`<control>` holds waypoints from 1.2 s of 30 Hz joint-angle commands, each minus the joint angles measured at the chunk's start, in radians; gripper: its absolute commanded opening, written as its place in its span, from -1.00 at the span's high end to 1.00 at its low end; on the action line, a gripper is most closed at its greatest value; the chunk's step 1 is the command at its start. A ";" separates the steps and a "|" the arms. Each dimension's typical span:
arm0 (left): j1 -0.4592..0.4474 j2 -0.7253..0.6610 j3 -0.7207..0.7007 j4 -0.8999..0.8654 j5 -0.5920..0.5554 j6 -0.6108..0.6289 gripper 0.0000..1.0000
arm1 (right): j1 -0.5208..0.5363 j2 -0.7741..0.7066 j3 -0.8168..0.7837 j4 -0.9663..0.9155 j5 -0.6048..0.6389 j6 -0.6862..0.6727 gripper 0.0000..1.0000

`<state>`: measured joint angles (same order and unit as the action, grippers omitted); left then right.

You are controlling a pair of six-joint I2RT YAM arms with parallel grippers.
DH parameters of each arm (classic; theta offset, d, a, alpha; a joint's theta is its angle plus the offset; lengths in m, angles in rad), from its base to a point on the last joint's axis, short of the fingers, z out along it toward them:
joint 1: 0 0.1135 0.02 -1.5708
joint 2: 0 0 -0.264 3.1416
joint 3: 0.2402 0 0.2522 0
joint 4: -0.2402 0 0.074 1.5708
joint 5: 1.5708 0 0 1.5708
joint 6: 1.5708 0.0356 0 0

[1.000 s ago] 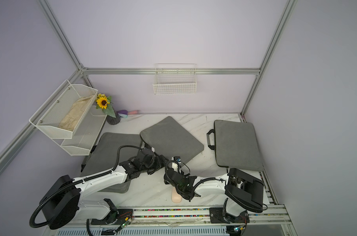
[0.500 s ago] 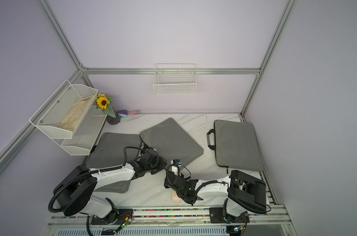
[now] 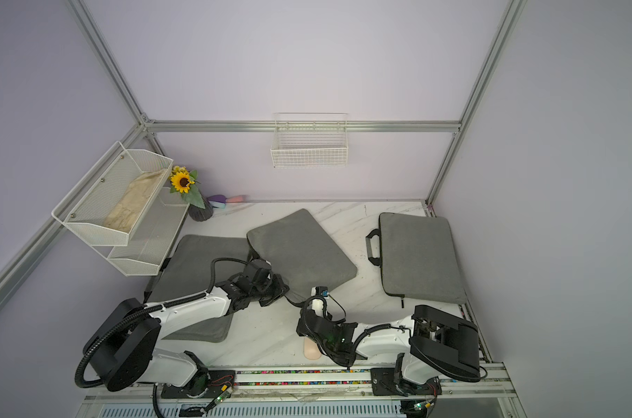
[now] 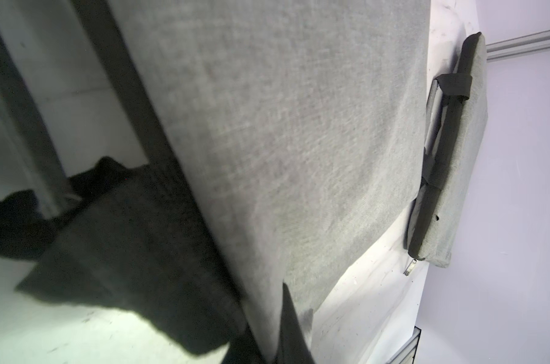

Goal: Put the mouse into the laptop bag
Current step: Zip the zipper on the zippered laptop bag.

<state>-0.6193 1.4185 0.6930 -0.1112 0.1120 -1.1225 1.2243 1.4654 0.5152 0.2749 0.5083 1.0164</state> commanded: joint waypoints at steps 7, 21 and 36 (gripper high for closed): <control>0.119 -0.097 -0.016 -0.035 -0.001 0.150 1.00 | -0.003 0.225 0.149 -0.187 0.082 0.035 1.00; 0.154 -0.088 -0.031 -0.033 0.079 0.191 1.00 | -0.125 0.289 0.209 -0.290 0.046 0.080 1.00; 0.207 -0.091 -0.069 -0.008 0.158 0.198 0.72 | -0.068 0.205 0.132 -0.070 -0.028 -0.157 1.00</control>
<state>-0.4442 1.3766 0.6708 -0.1364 0.2619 -0.9466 1.1469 1.6650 0.6857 0.2474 0.4534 0.9524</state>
